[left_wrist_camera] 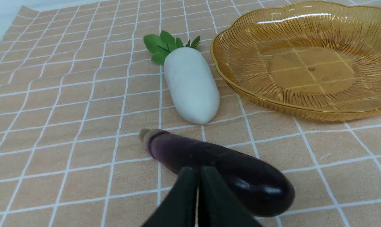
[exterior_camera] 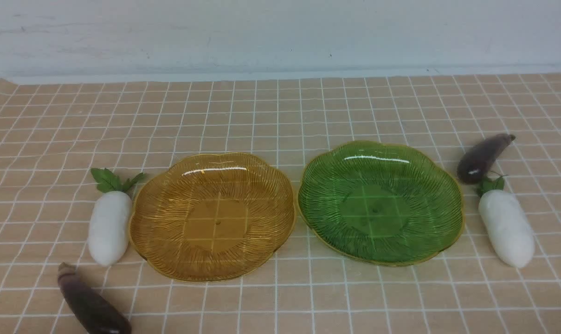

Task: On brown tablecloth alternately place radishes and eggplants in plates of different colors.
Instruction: 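Pick up the eggplant and place it in the yellow plate, then pick up the eggplant and place it on the yellow plate with the right gripper, then pick up the white radish and place it on the plate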

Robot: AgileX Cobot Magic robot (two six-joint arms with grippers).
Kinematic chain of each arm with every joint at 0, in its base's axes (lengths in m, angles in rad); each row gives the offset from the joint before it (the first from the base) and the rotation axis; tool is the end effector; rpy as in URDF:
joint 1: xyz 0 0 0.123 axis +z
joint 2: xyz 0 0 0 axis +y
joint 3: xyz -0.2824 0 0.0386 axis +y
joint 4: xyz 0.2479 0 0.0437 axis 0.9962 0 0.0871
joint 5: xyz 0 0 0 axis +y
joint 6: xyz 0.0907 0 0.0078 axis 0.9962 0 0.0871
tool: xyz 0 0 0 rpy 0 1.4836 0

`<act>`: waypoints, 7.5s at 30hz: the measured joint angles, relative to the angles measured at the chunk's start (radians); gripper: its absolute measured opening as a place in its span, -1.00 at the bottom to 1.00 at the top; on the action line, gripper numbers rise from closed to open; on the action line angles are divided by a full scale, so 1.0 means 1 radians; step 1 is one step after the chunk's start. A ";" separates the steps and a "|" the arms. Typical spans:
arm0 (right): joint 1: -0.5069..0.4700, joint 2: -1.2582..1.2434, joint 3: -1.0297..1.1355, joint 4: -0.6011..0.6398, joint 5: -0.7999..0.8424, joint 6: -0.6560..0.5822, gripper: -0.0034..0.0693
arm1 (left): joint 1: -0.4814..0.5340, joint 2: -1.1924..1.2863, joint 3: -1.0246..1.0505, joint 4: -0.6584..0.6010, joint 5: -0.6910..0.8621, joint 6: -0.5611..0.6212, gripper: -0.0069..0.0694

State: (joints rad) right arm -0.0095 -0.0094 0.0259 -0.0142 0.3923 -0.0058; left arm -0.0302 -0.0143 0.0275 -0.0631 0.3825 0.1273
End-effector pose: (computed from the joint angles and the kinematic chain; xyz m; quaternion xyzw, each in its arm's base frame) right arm 0.0522 -0.0010 0.1697 -0.0022 0.8112 -0.0105 0.5847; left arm 0.0521 -0.0037 0.1703 0.0469 0.8058 0.0019 0.5904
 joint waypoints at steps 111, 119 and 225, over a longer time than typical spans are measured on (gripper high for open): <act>-0.002 1.084 -0.981 0.282 0.546 -0.092 -0.95 | -0.087 1.484 -1.201 -0.351 0.495 0.103 -0.16; -0.002 1.517 -1.291 0.194 0.532 0.042 -0.90 | -0.230 1.803 -1.392 -0.203 0.464 0.073 -0.14; 0.416 1.658 -1.944 -0.168 0.881 0.098 0.07 | 0.156 1.883 -1.446 -0.216 0.479 -0.047 0.22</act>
State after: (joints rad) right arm 0.4067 1.6490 -1.9184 -0.1818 1.2737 0.0926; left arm 0.1262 1.8688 -1.4183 -0.2789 0.8612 0.0801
